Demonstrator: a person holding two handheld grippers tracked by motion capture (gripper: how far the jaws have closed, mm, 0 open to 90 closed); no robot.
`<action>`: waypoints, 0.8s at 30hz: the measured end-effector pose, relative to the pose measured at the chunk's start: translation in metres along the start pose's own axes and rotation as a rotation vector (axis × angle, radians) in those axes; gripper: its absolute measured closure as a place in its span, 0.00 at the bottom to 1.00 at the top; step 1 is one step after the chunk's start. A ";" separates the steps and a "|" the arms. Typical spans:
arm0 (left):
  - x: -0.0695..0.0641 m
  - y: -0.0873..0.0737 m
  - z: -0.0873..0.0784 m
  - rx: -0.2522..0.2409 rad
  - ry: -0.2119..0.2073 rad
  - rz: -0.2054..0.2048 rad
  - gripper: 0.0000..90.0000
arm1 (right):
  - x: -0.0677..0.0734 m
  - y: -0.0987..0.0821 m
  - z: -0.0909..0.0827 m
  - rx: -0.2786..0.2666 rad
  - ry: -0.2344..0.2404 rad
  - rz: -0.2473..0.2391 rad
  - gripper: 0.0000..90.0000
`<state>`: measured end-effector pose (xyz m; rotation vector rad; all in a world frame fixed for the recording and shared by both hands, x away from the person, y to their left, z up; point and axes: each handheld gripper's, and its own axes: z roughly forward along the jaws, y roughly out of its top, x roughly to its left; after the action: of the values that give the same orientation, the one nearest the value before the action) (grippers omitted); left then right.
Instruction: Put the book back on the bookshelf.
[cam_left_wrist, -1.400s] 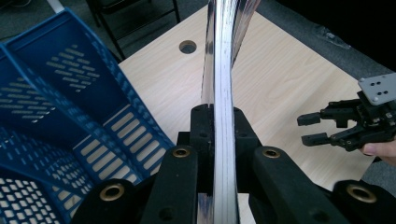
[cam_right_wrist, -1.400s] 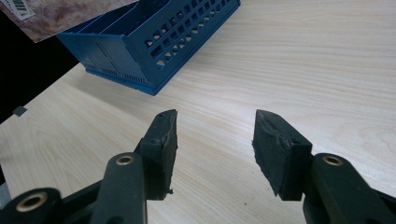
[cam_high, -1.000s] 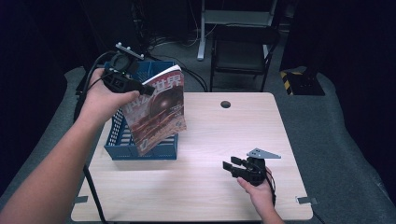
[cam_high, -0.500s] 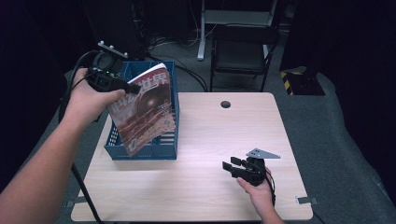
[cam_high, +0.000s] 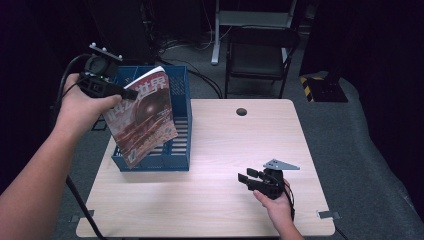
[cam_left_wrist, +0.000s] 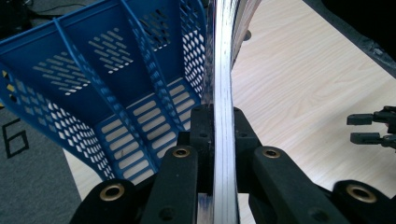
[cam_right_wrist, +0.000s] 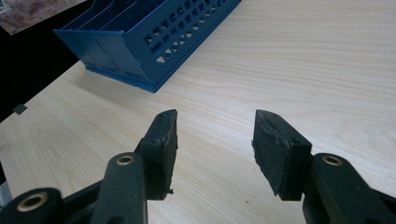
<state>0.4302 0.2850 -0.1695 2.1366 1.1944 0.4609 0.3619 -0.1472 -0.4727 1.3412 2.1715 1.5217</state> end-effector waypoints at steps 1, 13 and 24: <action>0.001 0.000 0.000 -0.001 0.000 -0.005 0.93 | 0.000 0.000 0.000 0.000 0.000 -0.001 0.55; 0.012 -0.004 -0.004 0.000 0.037 -0.027 0.93 | 0.000 0.000 0.000 0.001 0.007 0.003 0.55; 0.018 -0.006 -0.004 0.002 0.072 -0.060 0.93 | 0.001 0.000 -0.001 0.000 0.007 -0.004 0.55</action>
<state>0.4336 0.3037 -0.1710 2.0953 1.2957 0.5138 0.3615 -0.1472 -0.4719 1.3326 2.1767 1.5279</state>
